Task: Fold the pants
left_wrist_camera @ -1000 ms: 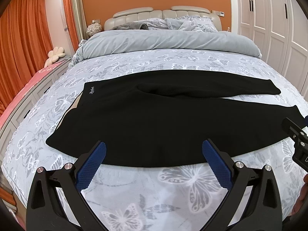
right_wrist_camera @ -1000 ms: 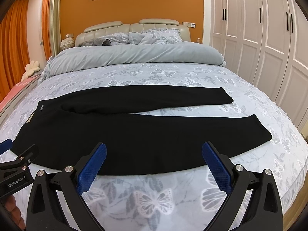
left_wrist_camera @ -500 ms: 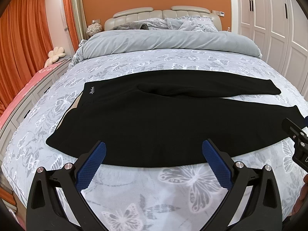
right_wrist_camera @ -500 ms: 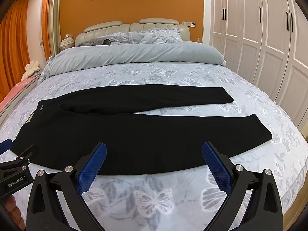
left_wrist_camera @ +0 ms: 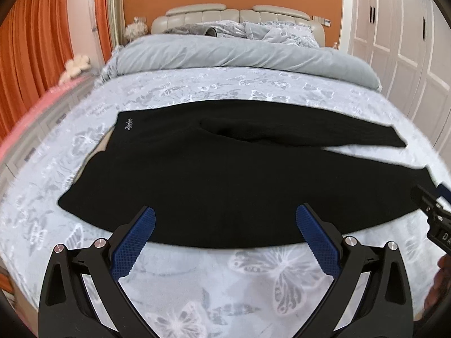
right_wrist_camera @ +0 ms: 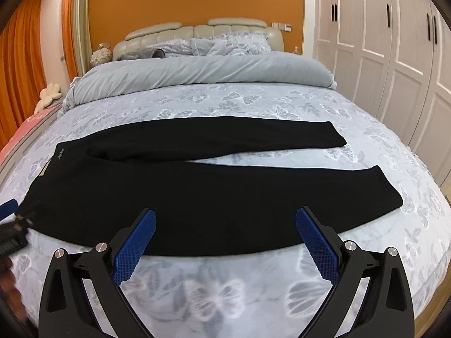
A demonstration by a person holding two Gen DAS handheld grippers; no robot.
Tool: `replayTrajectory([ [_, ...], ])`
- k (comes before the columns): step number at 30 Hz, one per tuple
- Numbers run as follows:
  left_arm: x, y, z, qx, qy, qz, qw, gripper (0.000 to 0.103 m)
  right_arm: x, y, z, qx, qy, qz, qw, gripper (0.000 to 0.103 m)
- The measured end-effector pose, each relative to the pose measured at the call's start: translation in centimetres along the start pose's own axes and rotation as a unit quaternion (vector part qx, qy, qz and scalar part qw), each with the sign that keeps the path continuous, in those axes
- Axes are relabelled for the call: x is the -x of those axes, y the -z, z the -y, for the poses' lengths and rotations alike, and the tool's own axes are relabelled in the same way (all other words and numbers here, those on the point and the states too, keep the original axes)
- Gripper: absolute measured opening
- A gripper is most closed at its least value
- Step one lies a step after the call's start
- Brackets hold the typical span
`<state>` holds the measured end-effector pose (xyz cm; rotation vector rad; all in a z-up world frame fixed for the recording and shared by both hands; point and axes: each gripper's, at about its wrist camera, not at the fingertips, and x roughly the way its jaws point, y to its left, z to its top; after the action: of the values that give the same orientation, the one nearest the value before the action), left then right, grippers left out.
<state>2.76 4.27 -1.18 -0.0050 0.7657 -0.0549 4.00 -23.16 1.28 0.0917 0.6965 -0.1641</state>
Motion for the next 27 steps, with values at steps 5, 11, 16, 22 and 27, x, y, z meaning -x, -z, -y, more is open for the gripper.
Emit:
replayTrajectory([
  [5,-3.0,-5.5,-7.2,0.049,0.005,-0.022,0.9985,0.098,-3.7,-4.5,7.9,-0.007,0.032,-0.019,0.999,0.098],
  [11,-12.1,-12.4,-16.8,0.09,-0.061,-0.068,0.9917,0.098,-13.9,-10.1,18.3,-0.048,0.07,-0.069,0.994,0.098],
  [16,-20.7,-16.3,-23.6,0.167,-0.08,-0.096,0.9779,0.098,-22.8,-13.9,24.3,-0.107,0.065,-0.086,0.988,0.098],
  [22,-29.1,-17.8,-25.6,0.21,-0.059,-0.142,0.9655,0.098,-31.6,-15.9,26.1,-0.109,0.087,-0.145,0.98,0.098],
  [27,-32.8,-19.0,-24.1,0.172,-0.1,-0.148,0.9687,0.091,-34.0,-15.6,24.8,-0.098,0.072,-0.14,0.983,0.058],
])
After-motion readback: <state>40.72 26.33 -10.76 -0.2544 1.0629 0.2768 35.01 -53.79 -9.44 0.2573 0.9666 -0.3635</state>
